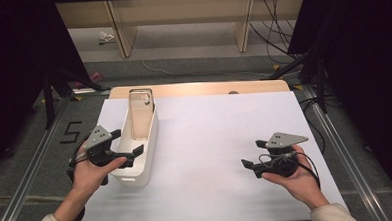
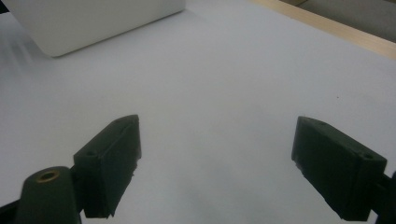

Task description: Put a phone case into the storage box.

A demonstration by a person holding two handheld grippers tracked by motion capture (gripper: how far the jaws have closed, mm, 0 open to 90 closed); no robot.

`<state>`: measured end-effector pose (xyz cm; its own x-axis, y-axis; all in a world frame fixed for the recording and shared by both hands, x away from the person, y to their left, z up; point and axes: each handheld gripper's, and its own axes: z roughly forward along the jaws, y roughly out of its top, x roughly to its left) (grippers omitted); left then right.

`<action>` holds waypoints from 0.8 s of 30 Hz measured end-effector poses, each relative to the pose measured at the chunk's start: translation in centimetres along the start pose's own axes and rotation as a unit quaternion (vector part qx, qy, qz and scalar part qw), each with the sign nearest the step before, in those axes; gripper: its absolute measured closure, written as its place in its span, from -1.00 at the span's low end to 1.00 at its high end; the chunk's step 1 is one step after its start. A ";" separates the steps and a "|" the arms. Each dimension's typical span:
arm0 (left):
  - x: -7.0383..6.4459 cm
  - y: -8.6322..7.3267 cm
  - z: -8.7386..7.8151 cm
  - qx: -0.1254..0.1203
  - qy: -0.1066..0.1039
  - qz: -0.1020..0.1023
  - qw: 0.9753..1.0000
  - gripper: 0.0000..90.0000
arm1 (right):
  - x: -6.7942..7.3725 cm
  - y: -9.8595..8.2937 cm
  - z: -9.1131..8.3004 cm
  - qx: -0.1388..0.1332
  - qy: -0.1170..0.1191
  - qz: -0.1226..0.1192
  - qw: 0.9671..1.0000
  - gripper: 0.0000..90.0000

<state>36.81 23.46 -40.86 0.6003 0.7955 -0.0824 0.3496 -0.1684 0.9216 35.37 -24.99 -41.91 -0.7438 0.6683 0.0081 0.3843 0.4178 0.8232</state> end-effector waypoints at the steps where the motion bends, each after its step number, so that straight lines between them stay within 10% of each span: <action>1: -0.1 -0.1 -0.1 -0.002 -0.001 0.002 1.000 -1.00 | 0.0 0.0 0.0 -0.001 0.000 0.000 1.000 -0.63; 24: -1.2 -1.2 -0.8 -0.010 0.002 0.030 1.000 -1.00 | 0.2 -0.3 -1.0 -0.007 -0.001 0.006 1.000 -0.63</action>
<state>35.08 23.23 -41.56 0.6162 0.7872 -0.0255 0.2990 -0.2039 0.9322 34.57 -25.59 -41.57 -0.7388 0.6737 0.0165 0.3846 0.4014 0.8313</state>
